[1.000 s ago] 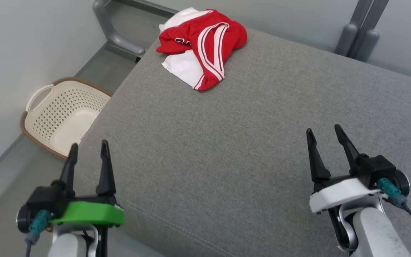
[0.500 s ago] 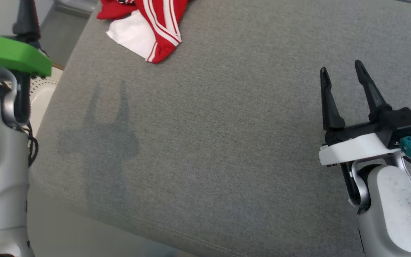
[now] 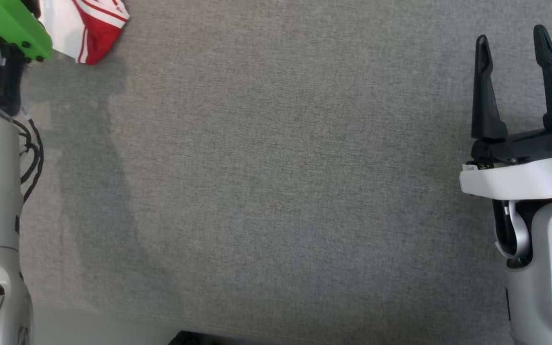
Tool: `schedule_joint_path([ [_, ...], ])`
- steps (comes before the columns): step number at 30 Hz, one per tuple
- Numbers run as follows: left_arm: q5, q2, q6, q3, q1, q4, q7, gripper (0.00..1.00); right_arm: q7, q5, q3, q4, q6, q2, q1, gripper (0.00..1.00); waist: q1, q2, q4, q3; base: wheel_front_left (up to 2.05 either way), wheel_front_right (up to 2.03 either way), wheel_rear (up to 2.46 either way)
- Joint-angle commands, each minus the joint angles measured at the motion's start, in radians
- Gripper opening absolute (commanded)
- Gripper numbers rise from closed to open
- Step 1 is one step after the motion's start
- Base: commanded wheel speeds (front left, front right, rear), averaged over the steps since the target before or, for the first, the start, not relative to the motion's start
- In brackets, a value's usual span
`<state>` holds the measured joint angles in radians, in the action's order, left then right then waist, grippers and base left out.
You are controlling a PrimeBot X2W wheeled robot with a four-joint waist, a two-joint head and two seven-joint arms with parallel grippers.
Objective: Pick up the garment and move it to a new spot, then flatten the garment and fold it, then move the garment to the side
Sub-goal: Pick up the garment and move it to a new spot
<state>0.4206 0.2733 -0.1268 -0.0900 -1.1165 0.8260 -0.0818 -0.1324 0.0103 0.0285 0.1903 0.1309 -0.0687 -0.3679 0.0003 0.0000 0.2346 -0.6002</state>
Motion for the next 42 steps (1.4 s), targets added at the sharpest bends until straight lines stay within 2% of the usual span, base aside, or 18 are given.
schedule_joint_path([
  [1,0.009,0.001,-0.003,-0.014,-0.013,0.024,-0.019,1.0,0.006,0.003,0.005,0.014,0.0,-0.005,-0.009,1.0,-0.0003,0.0,-0.056,-0.065,0.0,0.0,0.0],
  [12,0.121,0.015,-0.003,-0.123,0.002,0.116,-0.056,1.0,0.034,0.018,0.005,0.064,0.0,-0.018,-0.007,1.0,-0.0003,0.0,-0.044,-0.075,0.0,0.0,0.0],
  [13,0.125,0.016,-0.002,-0.13,-0.001,0.126,-0.055,0.86,0.032,0.018,0.004,0.065,0.0,-0.018,-0.009,1.0,-0.0003,0.0,-0.044,-0.072,0.0,0.0,0.0],
  [14,0.13,0.017,-0.002,-0.134,-0.003,0.133,-0.054,0.44,0.031,0.018,0.004,0.065,0.0,-0.017,-0.009,1.0,-0.0003,0.0,-0.044,-0.07,0.0,0.0,0.0],
  [15,0.136,0.02,-0.002,-0.14,-0.005,0.141,-0.05,0.13,0.03,0.018,0.003,0.064,0.0,-0.016,-0.008,1.0,-0.0003,0.0,-0.045,-0.065,0.0,0.0,0.0],
  [16,0.14,0.026,-0.002,-0.142,-0.008,0.146,-0.043,0.0,0.028,0.018,0.004,0.062,0.0,-0.016,-0.008,1.0,-0.0003,0.0,-0.045,-0.062,0.0,0.0,0.0],
  [24,0.149,0.062,-0.002,-0.179,-0.028,0.167,0.02,0.0,-0.003,0.002,0.008,0.018,0.0,-0.005,0.005,1.0,-0.0003,0.0,-0.056,0.009,0.0,0.0,0.0],
  [31,0.123,0.113,-0.002,-0.235,-0.058,0.122,0.076,0.0,-0.05,-0.022,0.02,-0.054,0.0,0.01,0.029,1.0,-0.0003,0.0,-0.086,0.139,0.0,0.0,0.0],
  [36,0.126,0.135,-0.002,-0.3,-0.071,0.047,0.057,0.0,-0.078,-0.041,0.033,-0.1,0.0,0.016,0.057,1.0,-0.0003,0.0,-0.121,0.237,0.0,0.0,0.0],
  [42,0.151,0.147,-0.002,-0.427,-0.051,-0.115,-0.008,0.0,-0.106,-0.095,0.047,-0.149,0.0,0.018,0.095,1.0,-0.0003,0.0,-0.187,0.337,0.0,0.0,0.0],
])
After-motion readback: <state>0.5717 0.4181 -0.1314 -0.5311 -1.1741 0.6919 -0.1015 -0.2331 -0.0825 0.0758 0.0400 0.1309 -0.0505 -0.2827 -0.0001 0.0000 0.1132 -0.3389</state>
